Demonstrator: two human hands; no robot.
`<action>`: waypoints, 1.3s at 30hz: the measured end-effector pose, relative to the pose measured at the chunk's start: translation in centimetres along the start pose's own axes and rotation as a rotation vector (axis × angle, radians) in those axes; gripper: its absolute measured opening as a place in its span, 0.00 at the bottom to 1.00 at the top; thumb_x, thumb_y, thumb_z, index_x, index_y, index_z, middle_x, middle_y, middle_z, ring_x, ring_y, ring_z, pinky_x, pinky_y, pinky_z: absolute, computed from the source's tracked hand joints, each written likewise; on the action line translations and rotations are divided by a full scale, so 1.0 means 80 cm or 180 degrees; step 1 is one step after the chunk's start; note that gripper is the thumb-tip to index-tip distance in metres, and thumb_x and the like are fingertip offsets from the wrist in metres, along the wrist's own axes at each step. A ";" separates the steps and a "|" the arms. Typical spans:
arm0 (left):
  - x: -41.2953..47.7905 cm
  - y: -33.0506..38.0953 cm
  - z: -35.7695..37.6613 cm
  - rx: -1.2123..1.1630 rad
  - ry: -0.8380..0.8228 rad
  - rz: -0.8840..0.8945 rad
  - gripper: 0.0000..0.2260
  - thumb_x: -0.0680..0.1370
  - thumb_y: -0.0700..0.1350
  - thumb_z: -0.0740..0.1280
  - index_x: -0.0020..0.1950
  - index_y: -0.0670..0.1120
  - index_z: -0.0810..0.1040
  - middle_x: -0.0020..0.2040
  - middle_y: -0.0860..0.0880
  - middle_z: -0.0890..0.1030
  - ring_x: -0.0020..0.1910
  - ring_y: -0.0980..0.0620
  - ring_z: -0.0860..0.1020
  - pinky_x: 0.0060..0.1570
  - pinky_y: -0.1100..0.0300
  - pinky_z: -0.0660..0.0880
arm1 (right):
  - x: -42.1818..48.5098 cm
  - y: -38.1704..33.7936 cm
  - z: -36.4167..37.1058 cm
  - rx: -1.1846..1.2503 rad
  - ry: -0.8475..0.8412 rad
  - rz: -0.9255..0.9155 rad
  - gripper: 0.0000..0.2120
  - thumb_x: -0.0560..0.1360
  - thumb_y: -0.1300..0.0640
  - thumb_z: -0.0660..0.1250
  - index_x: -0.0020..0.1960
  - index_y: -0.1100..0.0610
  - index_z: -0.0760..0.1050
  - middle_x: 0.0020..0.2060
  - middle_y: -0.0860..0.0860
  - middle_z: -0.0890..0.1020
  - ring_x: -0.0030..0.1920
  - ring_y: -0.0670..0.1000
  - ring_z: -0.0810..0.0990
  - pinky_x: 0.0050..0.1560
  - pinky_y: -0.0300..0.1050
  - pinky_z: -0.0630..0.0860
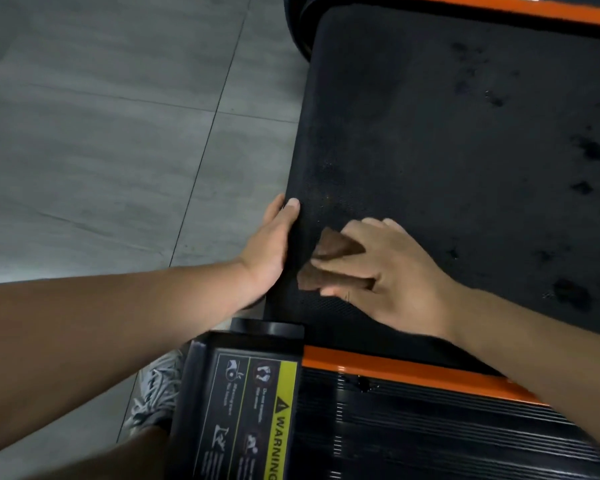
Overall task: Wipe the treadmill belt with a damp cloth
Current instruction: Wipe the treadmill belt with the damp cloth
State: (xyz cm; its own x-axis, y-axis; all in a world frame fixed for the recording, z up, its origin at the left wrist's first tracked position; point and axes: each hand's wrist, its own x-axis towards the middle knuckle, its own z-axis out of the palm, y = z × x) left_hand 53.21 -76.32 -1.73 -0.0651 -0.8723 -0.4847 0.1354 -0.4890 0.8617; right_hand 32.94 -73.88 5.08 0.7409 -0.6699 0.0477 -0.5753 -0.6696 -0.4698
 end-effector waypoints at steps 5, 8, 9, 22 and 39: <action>-0.002 0.007 0.007 -0.0048 0.0118 0.0088 0.39 0.77 0.67 0.63 0.81 0.46 0.64 0.76 0.45 0.72 0.75 0.50 0.70 0.77 0.54 0.61 | 0.050 0.030 -0.006 -0.0153 0.0848 0.0815 0.13 0.77 0.42 0.67 0.58 0.44 0.84 0.44 0.49 0.75 0.47 0.52 0.72 0.52 0.56 0.71; -0.001 0.005 0.008 -0.0235 0.0130 0.0065 0.42 0.73 0.63 0.67 0.79 0.39 0.64 0.74 0.36 0.73 0.68 0.46 0.75 0.74 0.50 0.68 | 0.024 -0.002 0.008 -0.0016 0.0382 0.0604 0.15 0.78 0.38 0.65 0.60 0.40 0.82 0.45 0.46 0.72 0.48 0.50 0.69 0.52 0.51 0.67; -0.002 0.005 0.010 -0.0301 0.0135 0.0025 0.39 0.74 0.61 0.66 0.78 0.37 0.65 0.72 0.35 0.74 0.66 0.45 0.77 0.71 0.50 0.70 | 0.009 -0.013 0.011 0.0102 0.0119 0.0346 0.15 0.78 0.37 0.64 0.60 0.40 0.82 0.45 0.45 0.71 0.48 0.48 0.68 0.51 0.50 0.65; -0.008 0.015 0.004 -0.0405 -0.0043 -0.0492 0.25 0.83 0.57 0.61 0.72 0.41 0.74 0.64 0.38 0.82 0.64 0.38 0.80 0.68 0.44 0.75 | -0.012 -0.035 0.019 0.0223 0.0023 0.0114 0.10 0.78 0.41 0.67 0.56 0.39 0.83 0.44 0.44 0.71 0.47 0.48 0.66 0.48 0.47 0.61; 0.036 0.053 -0.008 -0.0285 0.0012 -0.0770 0.23 0.83 0.63 0.57 0.61 0.48 0.81 0.59 0.38 0.83 0.60 0.37 0.81 0.62 0.48 0.77 | 0.016 -0.038 0.012 0.0186 -0.0159 0.0005 0.12 0.80 0.40 0.64 0.58 0.40 0.82 0.46 0.46 0.72 0.47 0.50 0.70 0.47 0.51 0.65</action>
State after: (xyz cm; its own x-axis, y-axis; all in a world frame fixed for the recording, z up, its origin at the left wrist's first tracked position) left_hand 54.20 -80.86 0.44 -0.1026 -0.7299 -0.6758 0.2033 -0.6805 0.7040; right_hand 35.93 -72.40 5.73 0.7572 -0.6531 0.0034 -0.5563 -0.6478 -0.5204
